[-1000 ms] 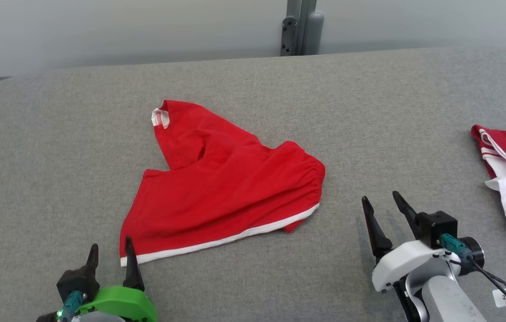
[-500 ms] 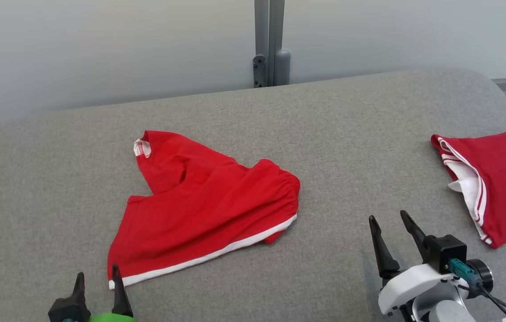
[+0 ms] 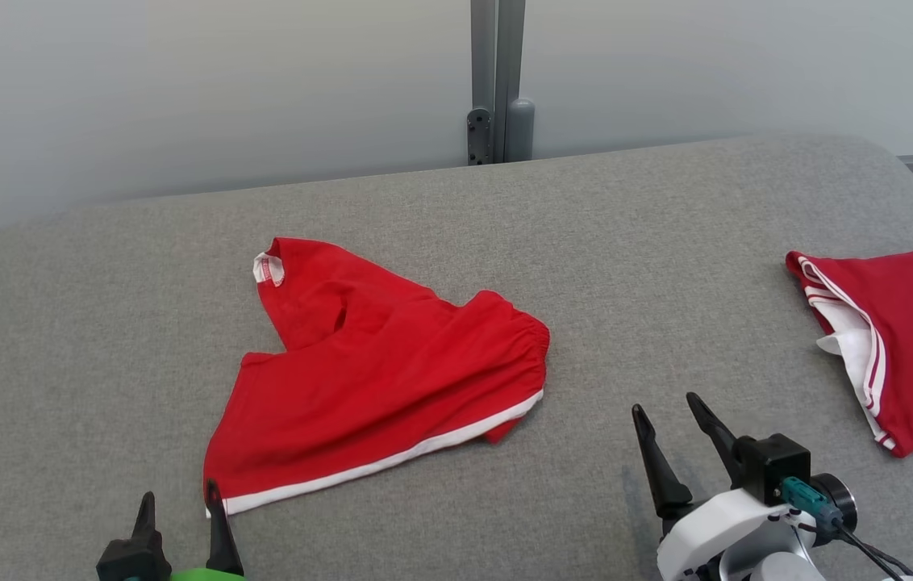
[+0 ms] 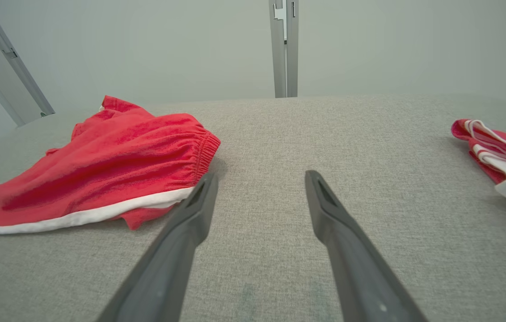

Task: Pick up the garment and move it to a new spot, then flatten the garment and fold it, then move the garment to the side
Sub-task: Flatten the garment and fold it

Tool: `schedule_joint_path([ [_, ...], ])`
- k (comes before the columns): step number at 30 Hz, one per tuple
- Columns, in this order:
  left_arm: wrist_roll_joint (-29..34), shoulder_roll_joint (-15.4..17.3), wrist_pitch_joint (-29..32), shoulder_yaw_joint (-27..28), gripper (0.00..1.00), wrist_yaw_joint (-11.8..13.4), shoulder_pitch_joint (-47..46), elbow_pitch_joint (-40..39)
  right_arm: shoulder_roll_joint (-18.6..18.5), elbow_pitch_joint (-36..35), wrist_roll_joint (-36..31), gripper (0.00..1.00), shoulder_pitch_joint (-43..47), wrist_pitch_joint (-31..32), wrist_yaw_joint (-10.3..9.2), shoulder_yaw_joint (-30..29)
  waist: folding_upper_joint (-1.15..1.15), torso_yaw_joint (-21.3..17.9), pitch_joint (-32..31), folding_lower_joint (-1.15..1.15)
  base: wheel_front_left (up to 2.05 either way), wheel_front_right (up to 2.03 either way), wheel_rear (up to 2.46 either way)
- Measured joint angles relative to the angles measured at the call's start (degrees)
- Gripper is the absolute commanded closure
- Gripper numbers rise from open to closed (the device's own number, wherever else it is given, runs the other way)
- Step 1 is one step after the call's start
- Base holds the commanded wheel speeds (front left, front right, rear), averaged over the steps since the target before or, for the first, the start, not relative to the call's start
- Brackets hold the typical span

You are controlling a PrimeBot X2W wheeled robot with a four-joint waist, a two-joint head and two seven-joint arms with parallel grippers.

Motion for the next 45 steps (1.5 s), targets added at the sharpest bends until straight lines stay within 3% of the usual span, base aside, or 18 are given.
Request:
schedule_joint_path([
  [8, -3.0, 0.0, 0.0, -0.8, 0.00, -2.7, -0.3, 4.4, 0.0, 0.9, 0.7, 0.00, -0.5, 0.0, 0.00, 1.0, 0.00, 0.3, 1.5, 0.00, 0.00, 0.00, 0.00],
  [27, -7.2, 0.0, -0.1, -2.8, 0.00, -3.4, -7.0, 10.7, 0.0, 1.4, 0.7, 0.00, -4.9, 0.0, 0.00, 1.6, 0.00, 0.7, 8.9, 0.00, 0.00, 0.00, 0.00],
  [28, -7.5, 0.0, -0.1, -2.9, 0.15, -3.5, -7.1, 10.7, 0.0, 1.4, 0.7, 0.00, -5.0, 0.0, 0.00, 1.6, 0.00, 0.8, 9.0, 0.00, 0.00, 0.00, 0.00],
  [29, -7.6, 0.0, -0.1, -2.9, 0.54, -3.6, -7.2, 10.8, 0.0, 1.4, 0.7, 0.00, -5.1, 0.0, 0.00, 1.6, 0.00, 0.8, 9.1, 0.00, 0.00, 0.00, 0.00],
  [31, -7.8, 0.0, -0.1, -3.1, 0.72, -3.9, -7.5, 11.2, 0.0, 1.3, 0.7, 0.00, -5.4, 0.0, 0.00, 1.4, 0.00, 0.9, 9.2, 0.00, 0.00, 0.00, 0.00],
  [32, -8.0, 0.1, -0.1, -3.1, 1.00, -4.0, -7.7, 11.4, 0.0, 1.3, 0.7, 0.00, -5.4, 0.0, 0.00, 1.4, 0.00, 1.0, 9.3, 0.00, 0.00, 0.00, 0.00],
  [39, -8.3, 0.0, -0.1, -3.6, 1.00, -4.4, -8.2, 11.2, 0.0, 1.6, 0.6, 0.00, -5.6, 0.0, 0.00, 1.6, 0.00, 1.7, 9.7, 0.00, 0.00, 0.00, 0.00],
  [45, -7.0, 0.0, 0.0, -1.5, 1.00, -2.8, -8.1, 8.4, 0.0, 5.7, 1.9, 0.00, -7.3, 0.0, 0.00, 7.2, 0.00, 3.6, 10.2, 0.00, 0.00, 0.00, 0.00],
])
